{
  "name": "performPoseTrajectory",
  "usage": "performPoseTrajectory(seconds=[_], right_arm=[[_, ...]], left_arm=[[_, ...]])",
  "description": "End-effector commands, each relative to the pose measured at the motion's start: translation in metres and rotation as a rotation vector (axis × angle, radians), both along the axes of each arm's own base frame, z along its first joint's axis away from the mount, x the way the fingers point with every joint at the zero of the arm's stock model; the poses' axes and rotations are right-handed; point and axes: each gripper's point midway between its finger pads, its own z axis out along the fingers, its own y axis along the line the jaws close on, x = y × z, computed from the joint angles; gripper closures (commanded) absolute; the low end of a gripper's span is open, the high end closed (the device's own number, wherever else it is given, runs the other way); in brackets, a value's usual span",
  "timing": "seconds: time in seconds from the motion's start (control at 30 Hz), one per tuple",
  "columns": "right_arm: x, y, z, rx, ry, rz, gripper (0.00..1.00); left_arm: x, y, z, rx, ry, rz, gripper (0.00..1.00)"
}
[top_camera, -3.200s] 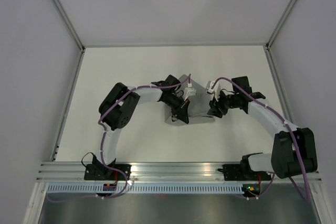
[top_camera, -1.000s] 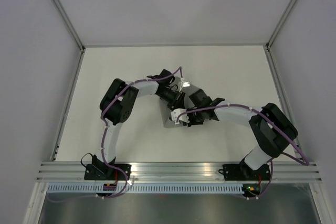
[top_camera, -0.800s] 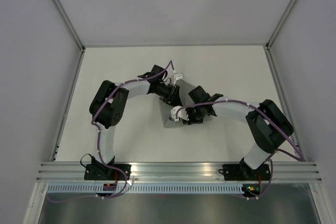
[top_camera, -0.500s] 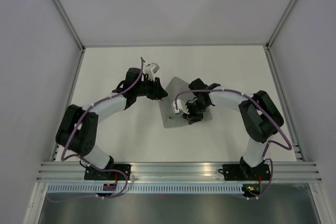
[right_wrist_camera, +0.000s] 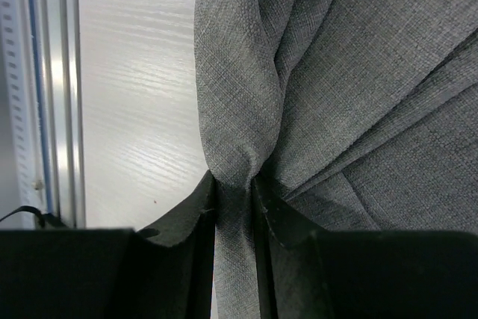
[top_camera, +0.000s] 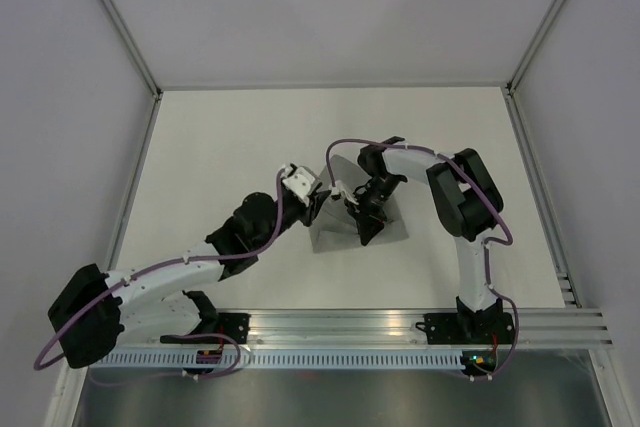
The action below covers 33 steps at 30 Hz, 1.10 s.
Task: Fold the napkin, place the utensils inside, and roll it up
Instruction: Roll the napkin with the utensil
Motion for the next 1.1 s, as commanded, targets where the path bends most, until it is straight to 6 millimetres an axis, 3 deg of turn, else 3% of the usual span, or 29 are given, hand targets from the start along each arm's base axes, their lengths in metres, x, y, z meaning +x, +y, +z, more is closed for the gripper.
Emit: performPoseTrajectory(seconds=[0.0,0.03,0.13,0.23,0.27,0.33,0.37,0.6,0.83,1.07], right_arm=[[-0.022,-0.027,-0.030,-0.161,0.138,0.020,0.89],[-0.018,-0.025,-0.030,-0.159,0.133,0.014,0.89],[-0.014,-0.024,-0.034,-0.168,0.144,-0.009,0.89],[-0.012,-0.025,-0.037,-0.181,0.143,-0.024,0.89],[-0.011,-0.024,-0.039,-0.185,0.140,-0.026,0.89],[-0.009,-0.025,-0.041,-0.191,0.137,-0.035,0.89],[-0.010,-0.025,-0.042,-0.193,0.141,-0.036,0.89],[-0.006,-0.026,-0.045,-0.196,0.147,-0.054,0.89],[-0.003,-0.026,-0.046,-0.198,0.144,-0.065,0.89],[-0.005,-0.028,-0.050,-0.205,0.157,-0.065,0.90]], left_arm=[[0.005,0.008,-0.010,0.189,-0.159,0.090,0.63],[-0.004,0.000,-0.013,0.202,-0.167,0.069,0.63],[-0.014,0.002,-0.010,0.168,-0.212,0.082,0.63],[-0.026,-0.015,-0.020,0.230,-0.221,0.001,0.61],[-0.028,-0.020,-0.043,0.312,-0.195,-0.027,0.61],[-0.038,-0.037,-0.054,0.385,-0.208,-0.077,0.60],[-0.039,-0.042,-0.072,0.441,-0.192,-0.093,0.60],[-0.071,-0.079,-0.127,0.630,-0.201,-0.265,0.57],[-0.082,-0.101,-0.148,0.679,-0.200,-0.377,0.51],[-0.081,-0.106,-0.173,0.725,-0.197,-0.403,0.50]])
